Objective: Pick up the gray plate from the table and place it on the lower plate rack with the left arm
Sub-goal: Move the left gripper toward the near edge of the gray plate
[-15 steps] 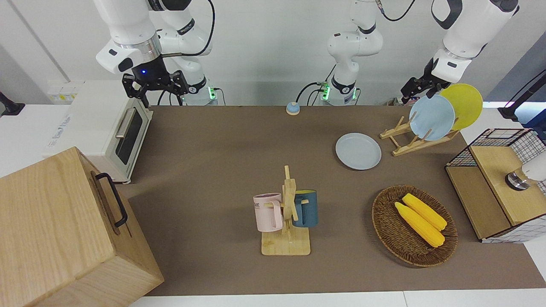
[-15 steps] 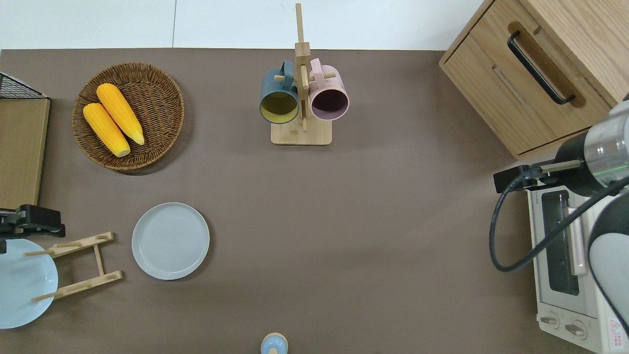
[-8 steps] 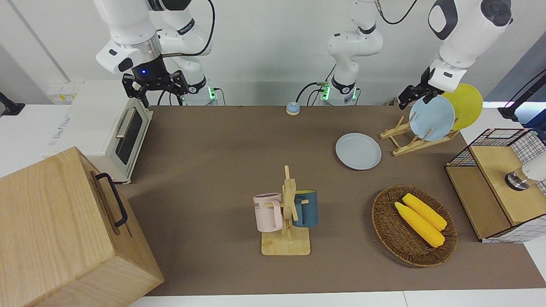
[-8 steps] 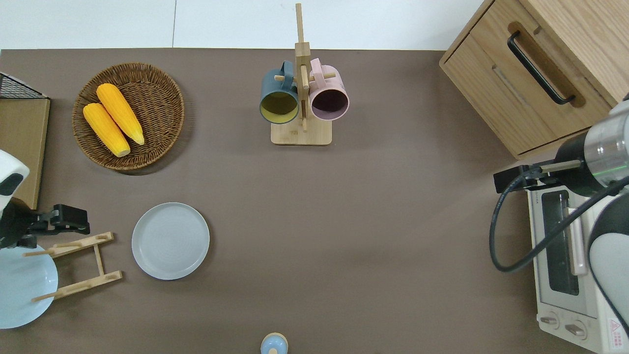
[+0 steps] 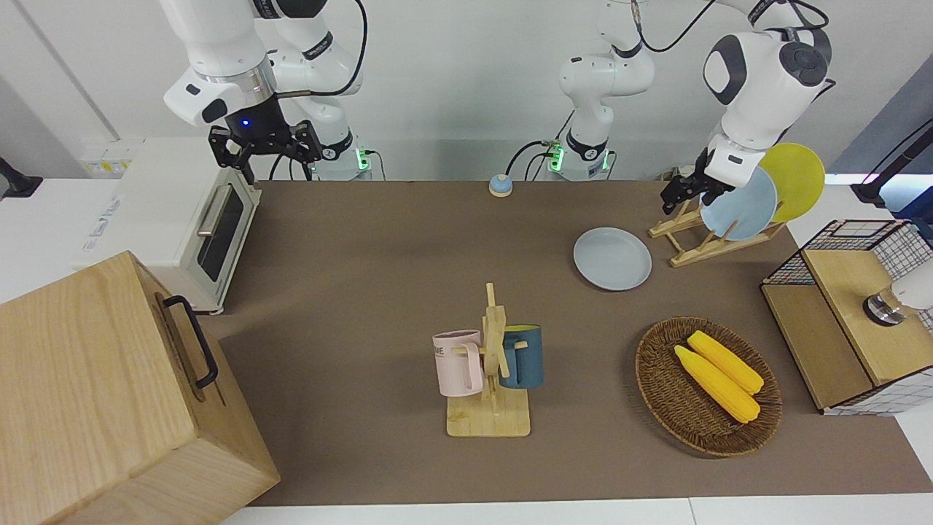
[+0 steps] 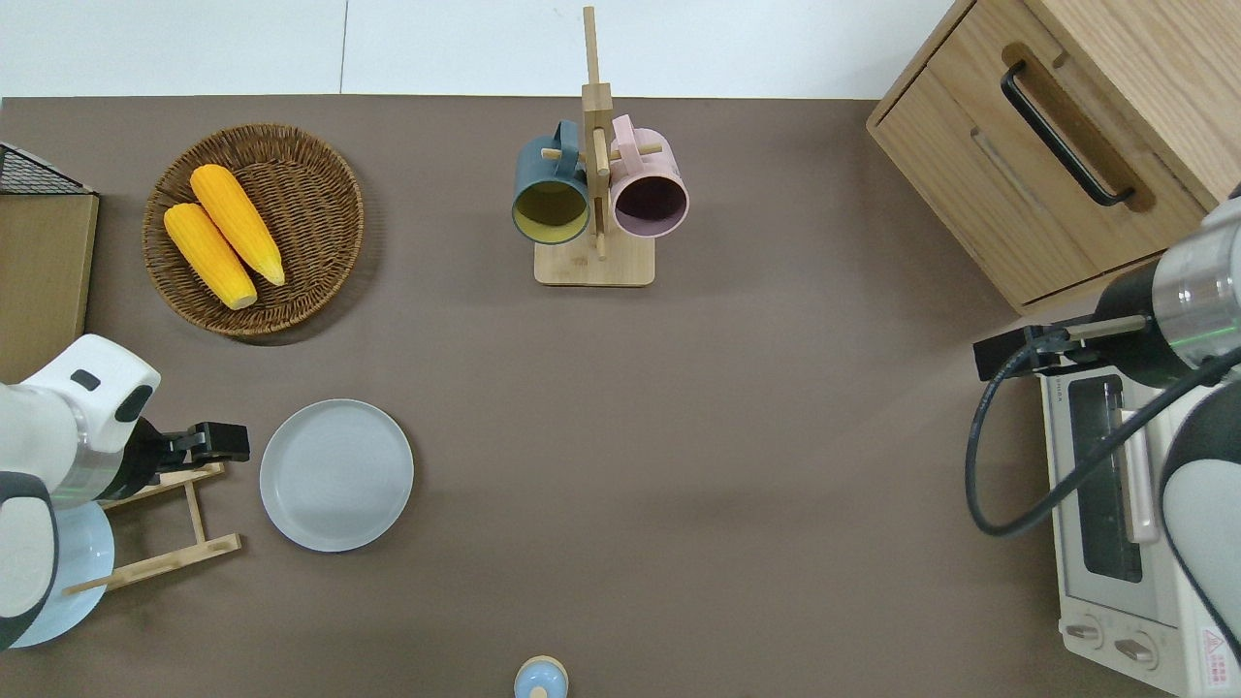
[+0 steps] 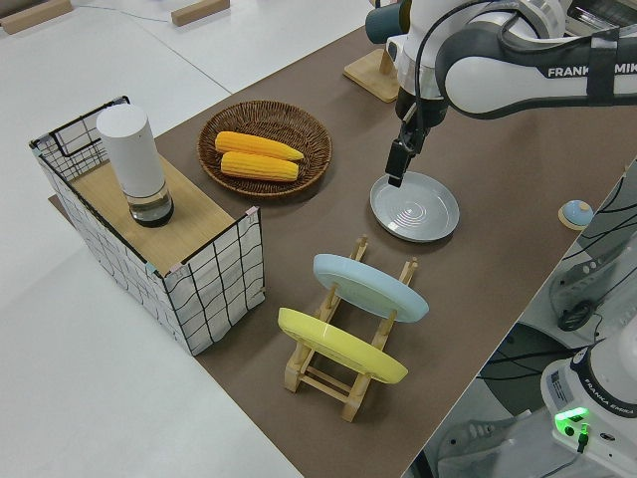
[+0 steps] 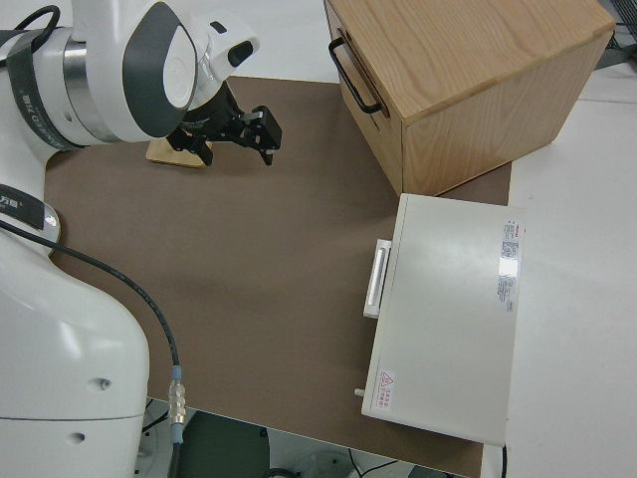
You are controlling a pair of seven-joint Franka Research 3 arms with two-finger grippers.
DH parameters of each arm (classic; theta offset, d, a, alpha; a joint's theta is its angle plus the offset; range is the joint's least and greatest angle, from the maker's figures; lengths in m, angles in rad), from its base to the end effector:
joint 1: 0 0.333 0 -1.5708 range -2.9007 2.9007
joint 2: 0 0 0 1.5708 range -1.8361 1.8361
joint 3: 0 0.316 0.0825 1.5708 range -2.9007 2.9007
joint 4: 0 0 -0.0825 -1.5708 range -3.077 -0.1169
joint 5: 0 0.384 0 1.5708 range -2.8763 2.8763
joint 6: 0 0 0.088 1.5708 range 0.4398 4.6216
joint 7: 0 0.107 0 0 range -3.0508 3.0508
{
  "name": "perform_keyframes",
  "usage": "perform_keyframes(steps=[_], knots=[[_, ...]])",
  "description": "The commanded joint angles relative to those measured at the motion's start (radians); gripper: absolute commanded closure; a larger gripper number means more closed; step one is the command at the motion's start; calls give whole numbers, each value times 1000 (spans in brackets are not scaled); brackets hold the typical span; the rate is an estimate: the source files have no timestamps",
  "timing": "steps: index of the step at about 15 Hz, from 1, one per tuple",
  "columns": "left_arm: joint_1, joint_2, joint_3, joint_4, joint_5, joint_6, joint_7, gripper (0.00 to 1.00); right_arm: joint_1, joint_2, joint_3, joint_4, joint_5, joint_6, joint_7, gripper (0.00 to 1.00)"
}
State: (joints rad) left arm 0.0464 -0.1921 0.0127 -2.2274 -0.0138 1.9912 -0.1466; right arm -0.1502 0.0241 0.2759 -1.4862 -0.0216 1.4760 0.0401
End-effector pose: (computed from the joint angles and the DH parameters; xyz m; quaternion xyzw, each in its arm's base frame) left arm 0.4833 0.0279 0.4499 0.9942 0.1054 -0.0224 0.0065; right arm 0.5486 0.0647 0.6430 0.9990 0.0420 -0.0160 0.0088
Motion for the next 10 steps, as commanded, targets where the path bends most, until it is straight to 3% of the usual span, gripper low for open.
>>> perform_keyframes(steps=[1,4,10], knots=[[10,-44,-2,-138,-9,106,-8,7,-20,-3,17,9,-1,-14,12,17],[12,38,-2,-138,-11,106,-11,7,-20,-3,17,9,-1,-14,12,17],[30,138,-2,-140,-11,106,-37,7,-20,-3,17,9,-1,-13,12,17]])
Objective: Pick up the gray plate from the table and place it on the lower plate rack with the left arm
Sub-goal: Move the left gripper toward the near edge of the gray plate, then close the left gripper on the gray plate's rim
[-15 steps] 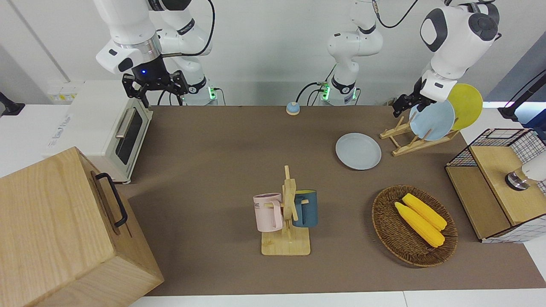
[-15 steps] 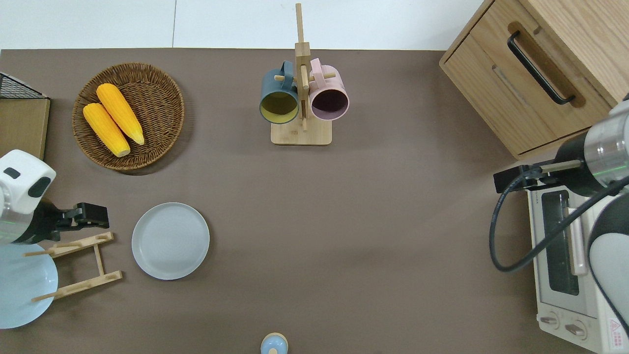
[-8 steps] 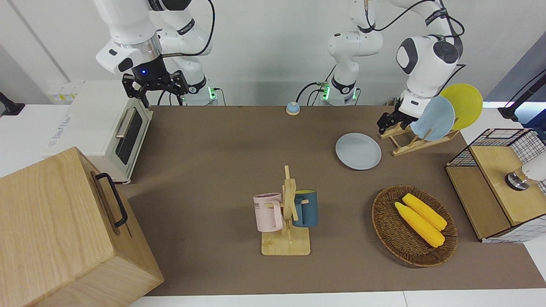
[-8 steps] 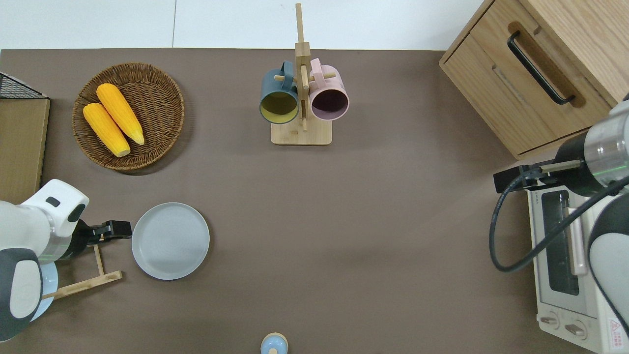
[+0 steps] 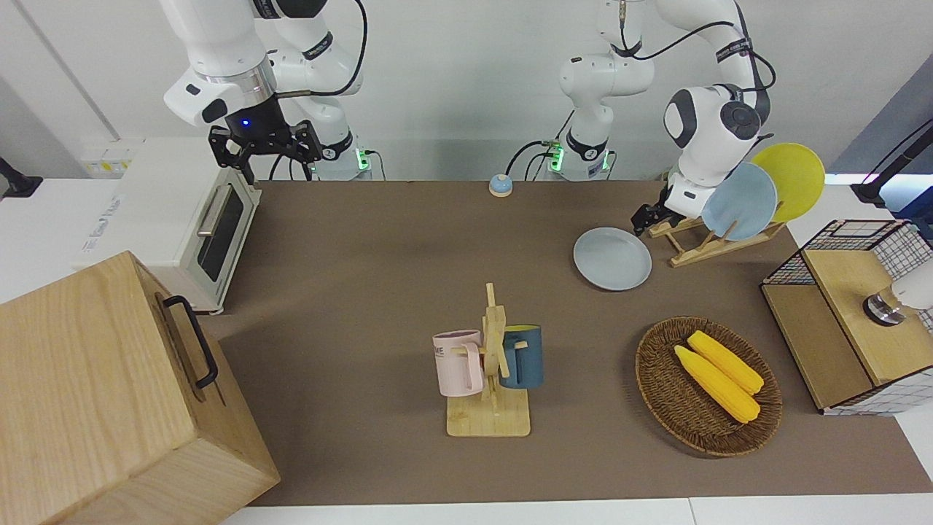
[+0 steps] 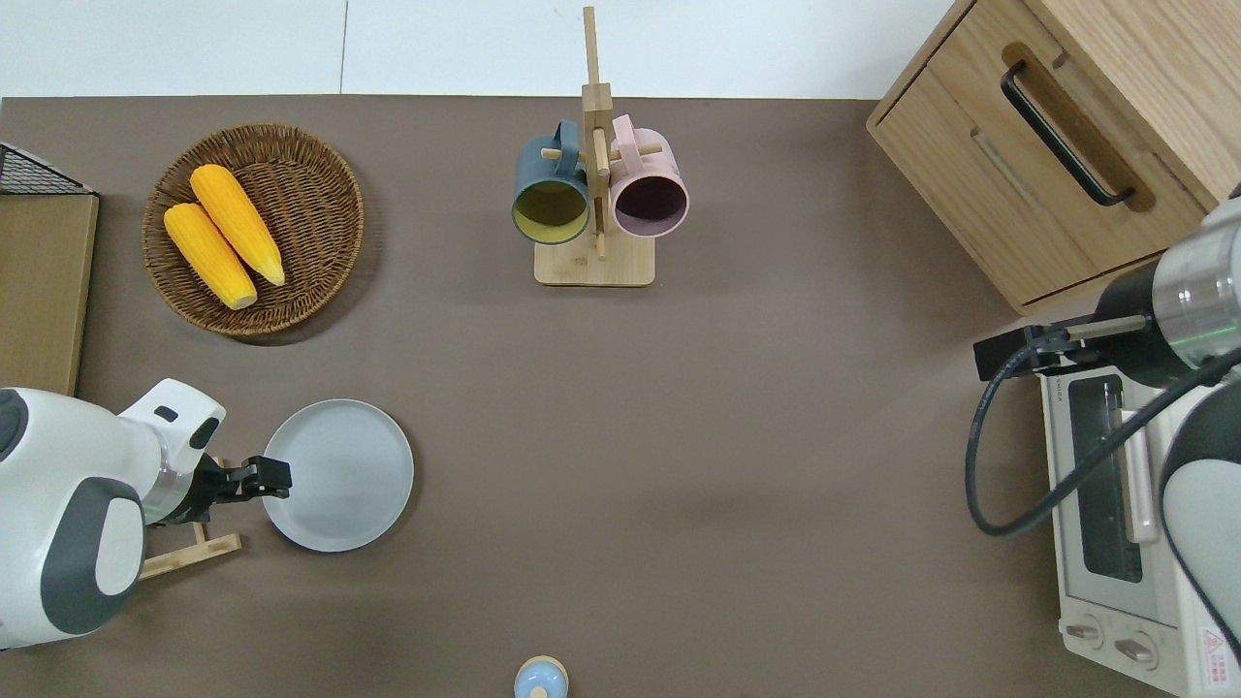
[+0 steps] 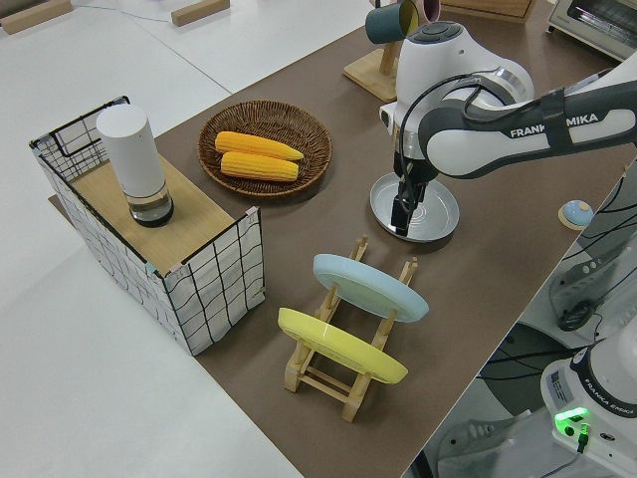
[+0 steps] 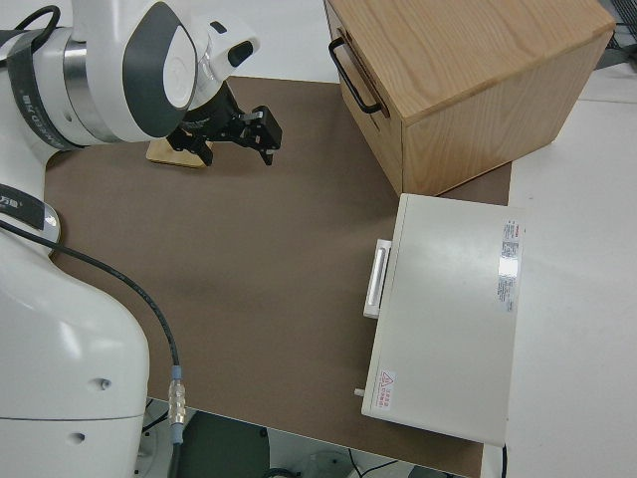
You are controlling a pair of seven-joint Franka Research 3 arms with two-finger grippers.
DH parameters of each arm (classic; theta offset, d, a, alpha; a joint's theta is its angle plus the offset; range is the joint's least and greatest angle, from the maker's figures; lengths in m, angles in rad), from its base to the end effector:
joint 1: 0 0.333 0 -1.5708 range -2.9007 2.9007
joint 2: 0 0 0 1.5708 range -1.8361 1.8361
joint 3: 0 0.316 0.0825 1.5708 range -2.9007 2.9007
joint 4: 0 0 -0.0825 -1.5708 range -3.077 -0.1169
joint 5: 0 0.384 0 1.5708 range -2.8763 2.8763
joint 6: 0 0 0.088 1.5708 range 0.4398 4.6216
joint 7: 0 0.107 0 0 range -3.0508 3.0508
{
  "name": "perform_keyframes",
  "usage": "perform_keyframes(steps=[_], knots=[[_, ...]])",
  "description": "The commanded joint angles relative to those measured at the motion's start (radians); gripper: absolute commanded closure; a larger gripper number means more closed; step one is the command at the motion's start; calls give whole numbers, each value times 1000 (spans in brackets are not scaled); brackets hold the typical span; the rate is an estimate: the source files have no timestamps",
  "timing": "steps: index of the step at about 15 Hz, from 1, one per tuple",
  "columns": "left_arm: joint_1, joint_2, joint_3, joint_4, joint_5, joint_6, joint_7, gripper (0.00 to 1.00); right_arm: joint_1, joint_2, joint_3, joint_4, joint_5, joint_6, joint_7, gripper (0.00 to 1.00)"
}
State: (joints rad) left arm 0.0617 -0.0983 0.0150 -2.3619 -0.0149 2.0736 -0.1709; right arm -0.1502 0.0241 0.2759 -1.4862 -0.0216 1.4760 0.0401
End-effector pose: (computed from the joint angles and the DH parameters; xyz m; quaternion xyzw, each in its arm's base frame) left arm 0.4642 0.0349 0.3521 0.9873 0.1270 -0.0951 0.0024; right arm 0.5486 0.0647 0.6430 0.9990 0.0420 -0.0160 0.0088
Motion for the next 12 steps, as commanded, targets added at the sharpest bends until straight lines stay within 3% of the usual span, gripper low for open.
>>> perform_keyframes(steps=[1,3,5,7,10,12], knots=[[15,57,-6,-5,-10,25,-15,9,-20,-1,17,9,-1,-13,12,17],[15,75,-6,-5,-10,46,-21,21,-20,-1,17,9,-1,-14,12,17],[15,92,-7,-5,-11,78,-73,142,-20,-1,17,9,-1,-14,12,17],[15,101,-21,-10,-30,94,-110,336,-19,-3,17,9,-1,-14,12,17],[15,101,-26,-11,-63,95,-111,859,-20,-3,17,9,-1,-13,12,17],[15,101,-26,-11,-63,94,-111,984,-20,-1,17,9,-1,-14,12,17]])
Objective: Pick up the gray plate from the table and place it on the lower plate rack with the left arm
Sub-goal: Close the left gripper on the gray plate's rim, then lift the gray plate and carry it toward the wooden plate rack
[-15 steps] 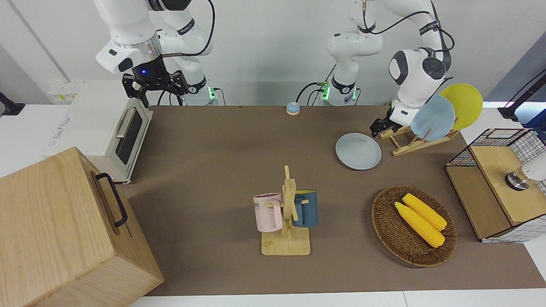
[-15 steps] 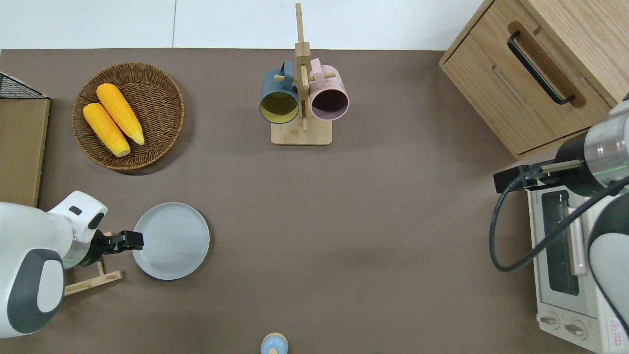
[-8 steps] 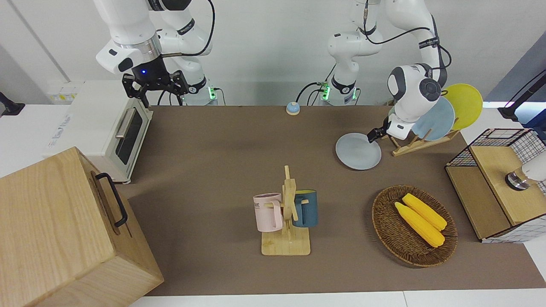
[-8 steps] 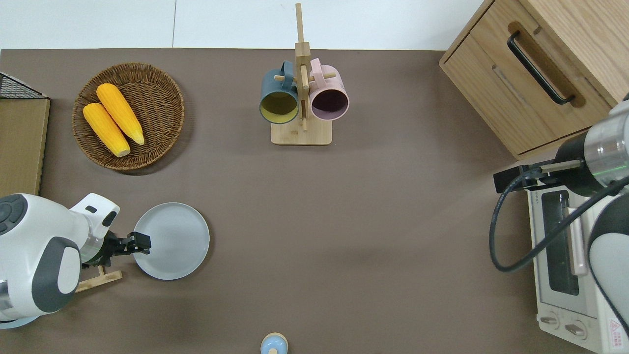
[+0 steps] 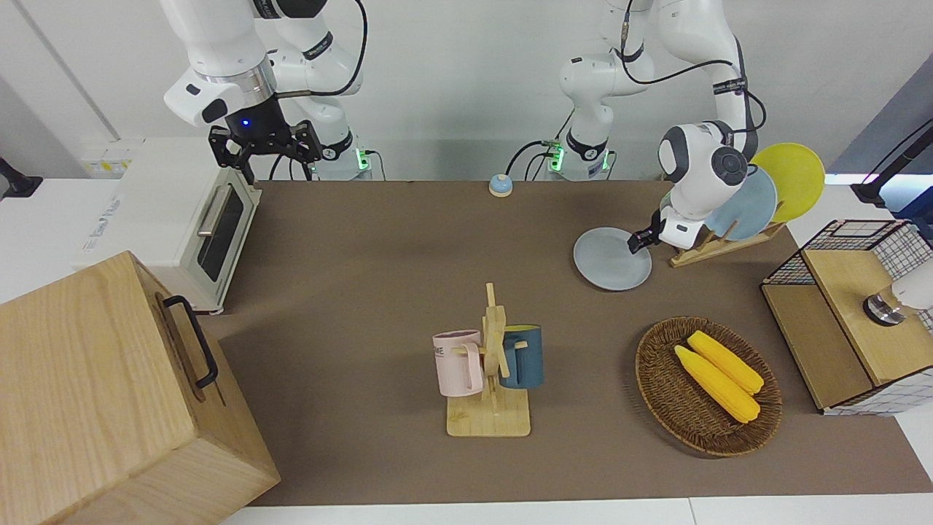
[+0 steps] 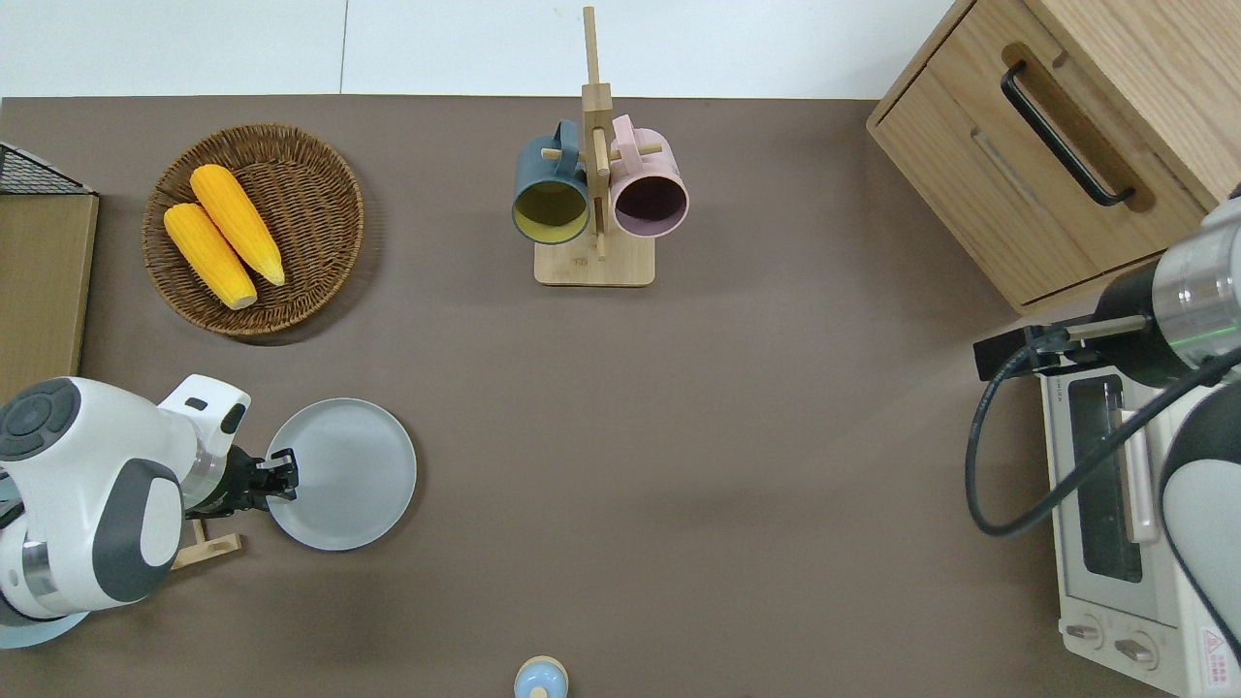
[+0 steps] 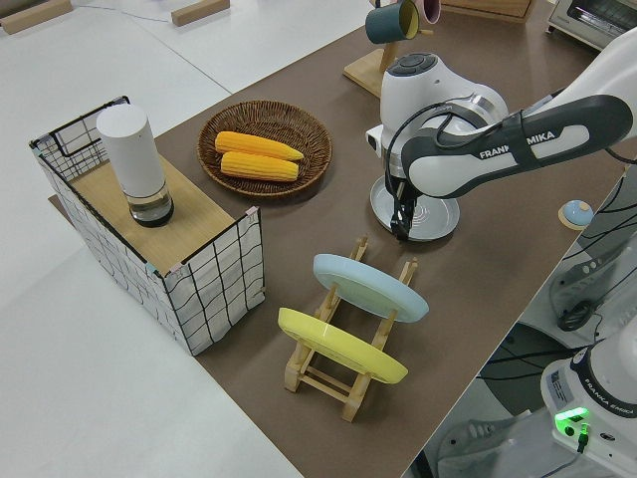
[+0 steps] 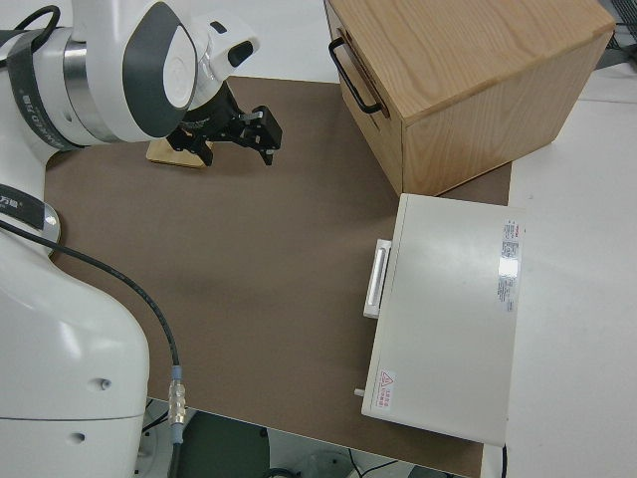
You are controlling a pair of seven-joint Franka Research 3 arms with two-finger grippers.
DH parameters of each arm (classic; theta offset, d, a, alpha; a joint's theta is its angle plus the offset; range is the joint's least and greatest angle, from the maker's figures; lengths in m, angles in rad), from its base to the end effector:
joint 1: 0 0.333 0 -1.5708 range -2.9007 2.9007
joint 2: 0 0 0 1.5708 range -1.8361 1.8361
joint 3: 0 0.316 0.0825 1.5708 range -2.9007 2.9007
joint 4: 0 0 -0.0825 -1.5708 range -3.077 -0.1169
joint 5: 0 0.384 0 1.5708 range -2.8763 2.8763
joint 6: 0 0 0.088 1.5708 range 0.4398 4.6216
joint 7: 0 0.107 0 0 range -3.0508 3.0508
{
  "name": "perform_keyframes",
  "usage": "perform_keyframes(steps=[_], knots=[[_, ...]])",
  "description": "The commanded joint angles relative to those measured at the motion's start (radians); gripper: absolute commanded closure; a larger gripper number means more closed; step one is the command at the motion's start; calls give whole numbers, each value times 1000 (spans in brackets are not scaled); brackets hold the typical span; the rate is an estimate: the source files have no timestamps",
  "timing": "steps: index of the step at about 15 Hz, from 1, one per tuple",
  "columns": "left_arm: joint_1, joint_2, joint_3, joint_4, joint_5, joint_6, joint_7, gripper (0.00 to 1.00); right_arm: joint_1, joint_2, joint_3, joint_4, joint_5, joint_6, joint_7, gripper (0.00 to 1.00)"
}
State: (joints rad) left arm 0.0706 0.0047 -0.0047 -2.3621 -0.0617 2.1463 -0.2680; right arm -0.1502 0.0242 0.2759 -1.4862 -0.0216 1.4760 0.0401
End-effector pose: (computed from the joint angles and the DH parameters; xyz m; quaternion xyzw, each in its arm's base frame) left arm 0.4732 0.0286 0.3083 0.9764 0.1843 -0.1118 0.0127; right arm 0.5486 0.0647 0.6430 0.9990 0.0420 -0.0161 0.0088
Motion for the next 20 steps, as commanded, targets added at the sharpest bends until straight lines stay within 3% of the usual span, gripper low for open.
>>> perform_keyframes(steps=[1,9,17,20], knots=[[6,-2,-6,-11,-17,23,-14,988,-19,-1,17,9,-1,-14,12,17],[6,-17,0,7,-10,-8,-8,1000,-20,-3,17,9,-1,-14,12,17],[5,-45,22,253,117,-357,-17,1000,-20,-3,17,9,-1,-14,12,17],[0,-49,20,303,244,-436,-39,1000,-19,-3,17,9,-1,-14,12,17]])
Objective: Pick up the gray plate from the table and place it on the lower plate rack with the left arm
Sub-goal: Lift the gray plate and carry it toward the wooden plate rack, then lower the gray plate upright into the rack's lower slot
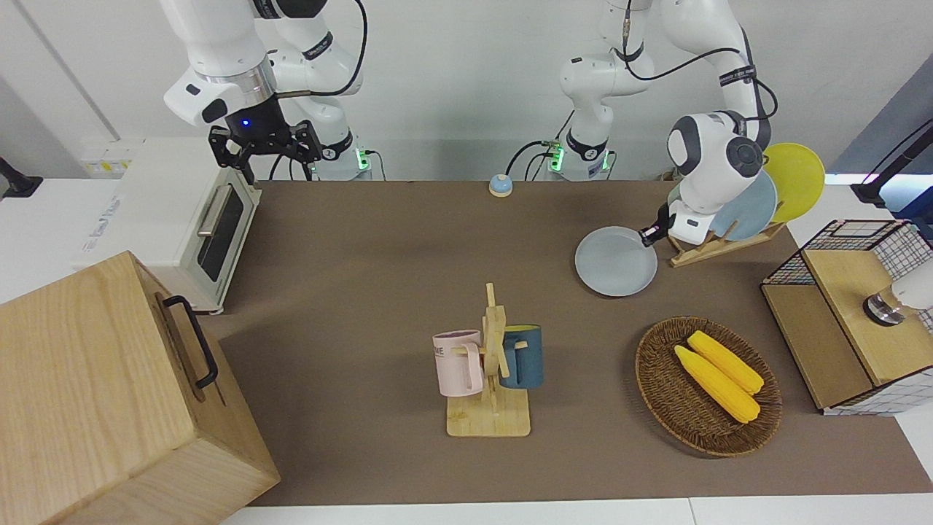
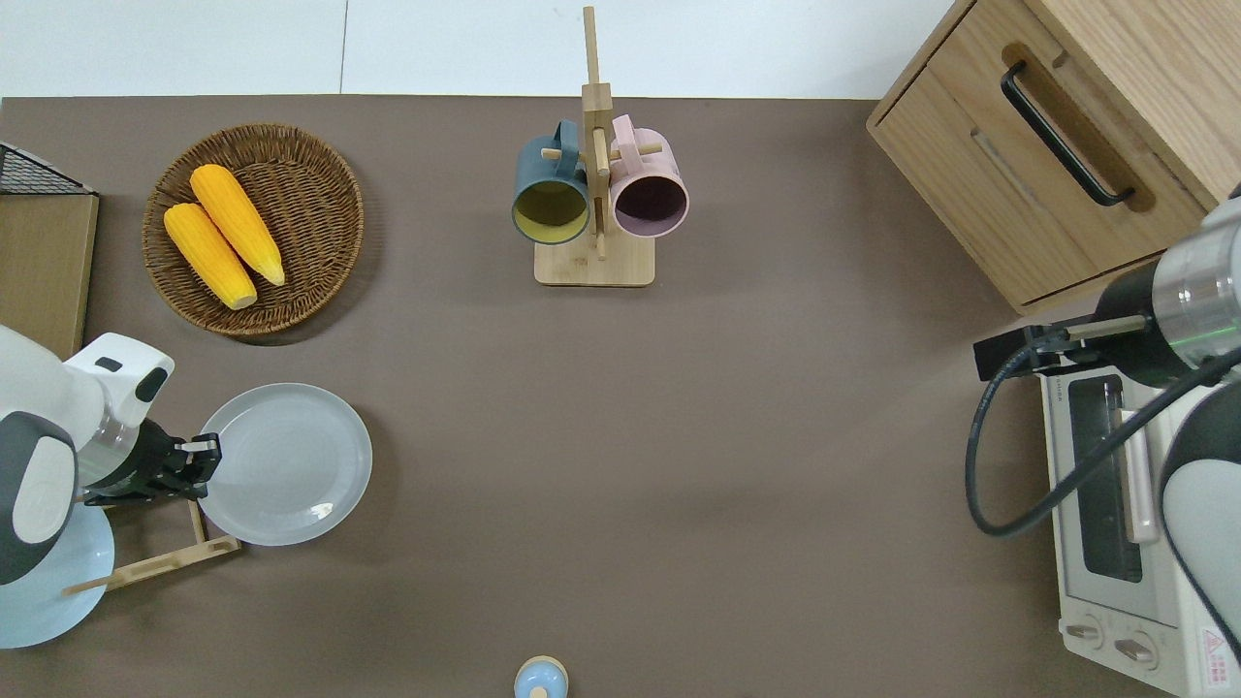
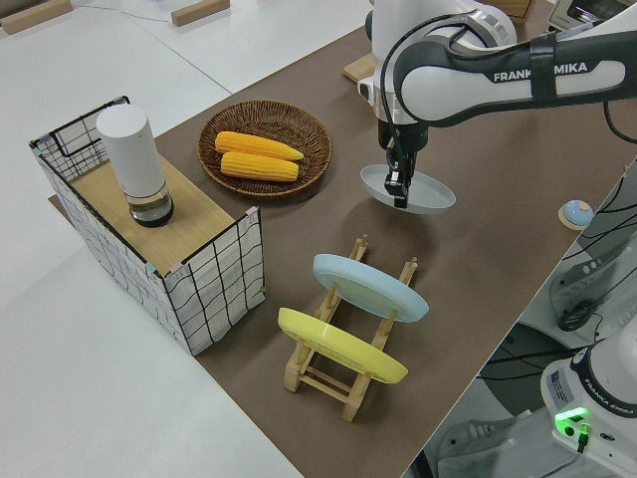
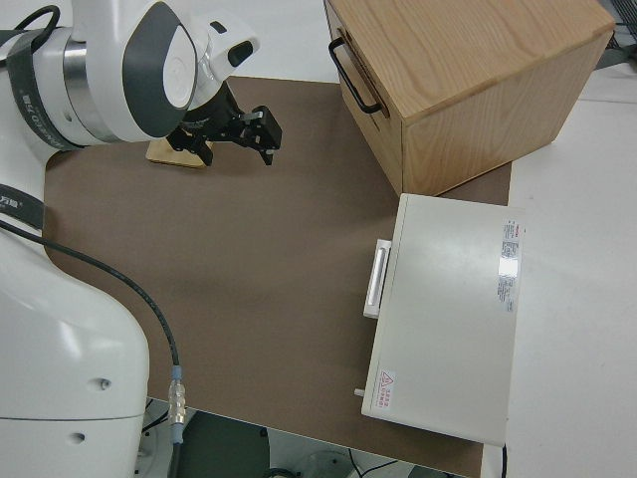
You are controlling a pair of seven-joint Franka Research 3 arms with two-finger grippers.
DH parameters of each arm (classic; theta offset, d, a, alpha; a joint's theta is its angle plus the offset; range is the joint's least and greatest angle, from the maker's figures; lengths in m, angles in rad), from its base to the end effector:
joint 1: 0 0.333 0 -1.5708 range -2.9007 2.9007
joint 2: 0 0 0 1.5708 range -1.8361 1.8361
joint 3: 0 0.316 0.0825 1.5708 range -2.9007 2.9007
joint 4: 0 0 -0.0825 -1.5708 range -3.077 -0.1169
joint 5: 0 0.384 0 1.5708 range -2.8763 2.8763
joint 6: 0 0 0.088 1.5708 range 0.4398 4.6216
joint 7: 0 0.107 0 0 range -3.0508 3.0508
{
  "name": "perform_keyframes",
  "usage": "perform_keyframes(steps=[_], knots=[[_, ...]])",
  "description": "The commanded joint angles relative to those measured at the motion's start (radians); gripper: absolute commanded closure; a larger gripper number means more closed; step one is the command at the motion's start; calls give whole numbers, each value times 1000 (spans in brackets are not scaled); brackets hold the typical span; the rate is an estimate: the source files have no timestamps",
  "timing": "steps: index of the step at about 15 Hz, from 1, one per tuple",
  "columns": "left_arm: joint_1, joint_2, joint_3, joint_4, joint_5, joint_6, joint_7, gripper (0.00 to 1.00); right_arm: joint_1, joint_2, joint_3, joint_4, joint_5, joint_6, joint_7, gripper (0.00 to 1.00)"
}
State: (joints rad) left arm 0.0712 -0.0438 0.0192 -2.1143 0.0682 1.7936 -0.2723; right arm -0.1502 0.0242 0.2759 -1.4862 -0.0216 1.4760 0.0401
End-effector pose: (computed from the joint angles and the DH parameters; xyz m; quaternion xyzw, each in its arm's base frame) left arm 0.4981 0.0510 0.4139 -0.9758 -0.1666 0.1345 0.0439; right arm 0.5486 0.0647 0.6430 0.9990 0.0420 -0.0161 0.0088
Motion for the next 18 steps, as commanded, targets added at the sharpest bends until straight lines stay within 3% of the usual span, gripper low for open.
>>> perform_keyframes(steps=[1,5,10,14,18], knots=[[-5,-1,-7,75,175,-114,-41,1000,-19,-3,17,9,-1,-14,12,17],[-13,-5,-33,125,353,-203,-30,1000,-19,-1,17,9,-1,-14,12,17],[-13,-4,-137,132,554,-324,-63,1000,-20,-3,17,9,-1,-13,12,17],[-13,7,-202,123,672,-448,-143,1000,-20,-1,17,9,-1,-14,12,17],[-11,15,-208,105,705,-473,-185,1000,-20,-1,17,9,-1,-14,12,17]])
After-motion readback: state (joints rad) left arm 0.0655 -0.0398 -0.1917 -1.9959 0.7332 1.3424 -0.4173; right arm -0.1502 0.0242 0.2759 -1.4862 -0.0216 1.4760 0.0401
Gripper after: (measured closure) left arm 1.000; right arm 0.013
